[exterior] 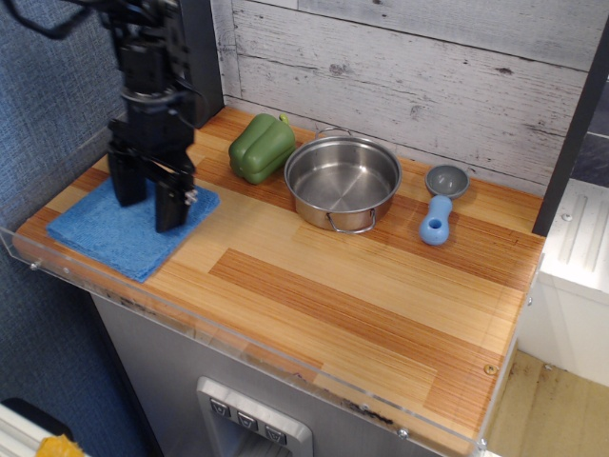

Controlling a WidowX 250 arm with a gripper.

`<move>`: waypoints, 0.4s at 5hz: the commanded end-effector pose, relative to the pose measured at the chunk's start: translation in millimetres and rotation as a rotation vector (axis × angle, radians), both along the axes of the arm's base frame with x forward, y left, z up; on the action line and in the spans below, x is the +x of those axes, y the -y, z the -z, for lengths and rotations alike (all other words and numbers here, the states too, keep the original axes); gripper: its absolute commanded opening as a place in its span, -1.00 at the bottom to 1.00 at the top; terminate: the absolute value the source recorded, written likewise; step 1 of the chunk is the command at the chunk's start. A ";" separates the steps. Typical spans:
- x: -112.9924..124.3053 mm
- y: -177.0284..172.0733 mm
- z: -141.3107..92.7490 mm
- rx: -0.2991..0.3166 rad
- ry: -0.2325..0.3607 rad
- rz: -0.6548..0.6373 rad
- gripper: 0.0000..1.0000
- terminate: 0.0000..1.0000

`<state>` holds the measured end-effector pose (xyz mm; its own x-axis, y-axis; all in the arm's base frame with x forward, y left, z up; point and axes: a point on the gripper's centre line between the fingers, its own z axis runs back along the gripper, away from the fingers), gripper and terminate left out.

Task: Place the napkin below the pot

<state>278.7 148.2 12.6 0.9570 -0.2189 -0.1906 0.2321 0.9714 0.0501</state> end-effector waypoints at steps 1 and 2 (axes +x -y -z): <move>-22.4 -0.1 -11.5 0.047 0.035 -0.058 1.00 -1.00; -53.2 8.1 -14.9 0.034 0.059 -0.127 1.00 -1.00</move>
